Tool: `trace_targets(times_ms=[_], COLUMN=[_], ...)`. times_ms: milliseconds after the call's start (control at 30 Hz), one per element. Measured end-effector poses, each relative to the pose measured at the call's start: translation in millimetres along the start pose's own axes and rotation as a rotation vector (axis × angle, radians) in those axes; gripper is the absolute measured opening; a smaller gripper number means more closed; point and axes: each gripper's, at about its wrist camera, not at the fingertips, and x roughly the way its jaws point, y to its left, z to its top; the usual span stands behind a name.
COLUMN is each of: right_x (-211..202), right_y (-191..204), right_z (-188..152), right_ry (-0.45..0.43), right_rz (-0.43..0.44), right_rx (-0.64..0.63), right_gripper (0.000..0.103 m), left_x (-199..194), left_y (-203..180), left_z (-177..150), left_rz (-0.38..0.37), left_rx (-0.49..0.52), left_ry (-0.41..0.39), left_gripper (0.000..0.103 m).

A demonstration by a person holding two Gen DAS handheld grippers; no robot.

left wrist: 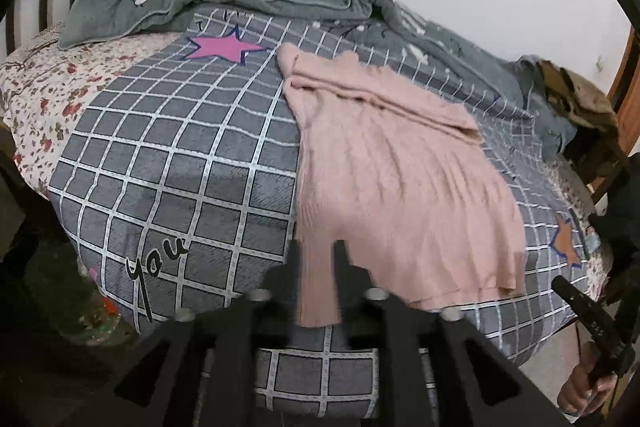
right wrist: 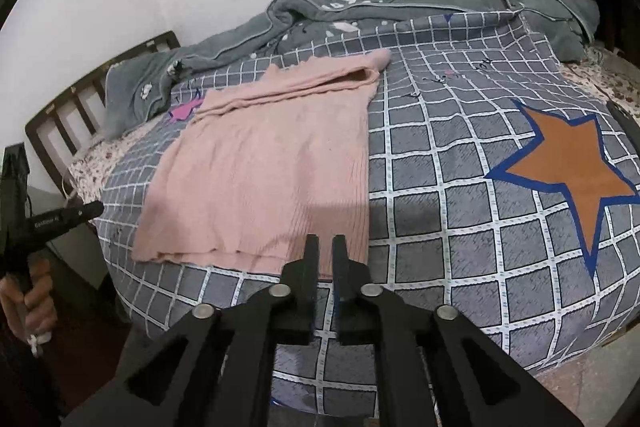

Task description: Fold small clothes

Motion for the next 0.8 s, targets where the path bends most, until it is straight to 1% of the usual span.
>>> trace_targets(times_ms=[33, 67, 167, 267, 400, 600, 667, 733, 800], right_x=[1, 4, 12, 20, 33, 60, 67, 70, 71], right_y=[1, 1, 3, 6, 6, 0, -3, -5, -4], right_z=[0, 1, 0, 0, 2, 0, -2, -3, -3], right_ry=[0.001, 0.003, 0.012, 0.024, 0.044, 0.110, 0.133, 0.127, 0.123], right_rz=[-0.002, -0.002, -0.018, -0.045, -0.069, -0.087, -0.083, -0.076, -0.077], right_rx=[-0.001, -0.001, -0.011, -0.040, -0.052, -0.041, -0.023, -0.010, -0.016], right_gripper=[0.020, 0.027, 0.035, 0.043, 0.045, 0.045, 0.045, 0.045, 0.044], left_x=[3, 7, 15, 29, 49, 71, 72, 73, 75], left_y=[0, 0, 1, 3, 7, 10, 9, 6, 3], left_z=[0, 0, -3, -3, -5, -10, -10, -9, -8], left_rz=[0.005, 0.008, 0.013, 0.002, -0.009, -0.019, -0.024, -0.033, -0.037], left_rx=[-0.001, 0.000, 0.007, -0.003, -0.010, -0.011, 0.005, 0.022, 0.030], left_ry=[0.001, 0.000, 0.009, 0.047, 0.091, 0.149, 0.134, 0.135, 0.134], left_gripper=[0.033, 0.038, 0.040, 0.040, 0.040, 0.040, 0.047, 0.052, 0.052])
